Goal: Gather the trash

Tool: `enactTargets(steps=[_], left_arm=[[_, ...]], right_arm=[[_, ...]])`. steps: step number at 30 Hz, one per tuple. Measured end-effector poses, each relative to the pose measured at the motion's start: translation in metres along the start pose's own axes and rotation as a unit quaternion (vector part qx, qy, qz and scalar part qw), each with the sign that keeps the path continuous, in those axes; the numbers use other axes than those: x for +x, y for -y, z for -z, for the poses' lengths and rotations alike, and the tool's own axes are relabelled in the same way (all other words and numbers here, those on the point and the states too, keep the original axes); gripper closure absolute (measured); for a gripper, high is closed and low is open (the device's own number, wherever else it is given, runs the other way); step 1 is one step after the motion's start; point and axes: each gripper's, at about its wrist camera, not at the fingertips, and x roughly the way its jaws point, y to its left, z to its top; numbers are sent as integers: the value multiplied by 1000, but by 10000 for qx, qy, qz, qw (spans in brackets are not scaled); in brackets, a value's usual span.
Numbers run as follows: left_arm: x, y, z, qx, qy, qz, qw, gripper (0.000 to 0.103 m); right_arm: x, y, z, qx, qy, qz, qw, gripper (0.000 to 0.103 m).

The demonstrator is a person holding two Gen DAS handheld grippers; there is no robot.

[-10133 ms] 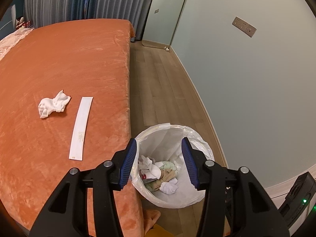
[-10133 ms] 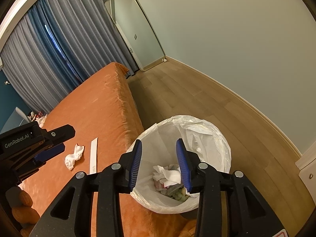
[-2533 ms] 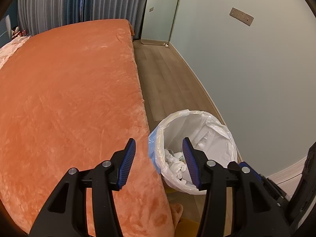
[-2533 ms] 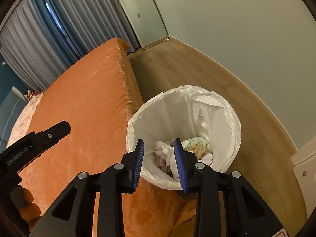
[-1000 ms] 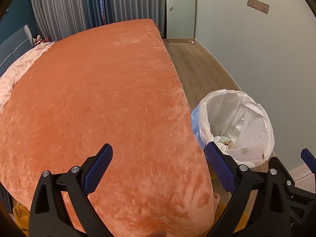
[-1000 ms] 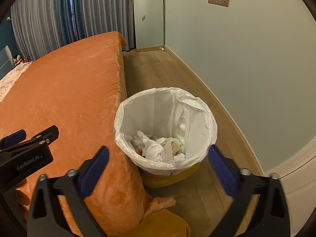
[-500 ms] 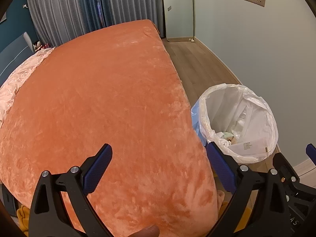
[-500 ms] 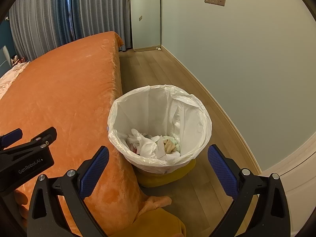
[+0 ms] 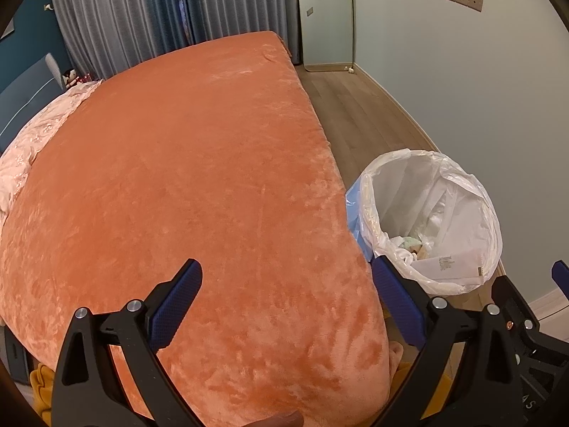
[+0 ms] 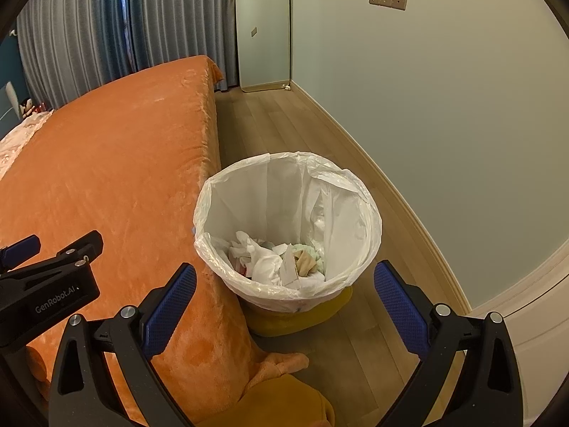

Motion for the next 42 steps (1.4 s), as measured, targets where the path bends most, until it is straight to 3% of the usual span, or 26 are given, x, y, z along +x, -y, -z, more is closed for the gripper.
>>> enactTargets(steps=[9,42], left_arm=[[7,16,-8,156,-204,103,9996,11],[12,42,-22,330,-138,-14,9994,11]], right_arm=[[13,8,-10,-79,-291,43,9995,7],[15,19,-22,-120,-312,120,9994,7]])
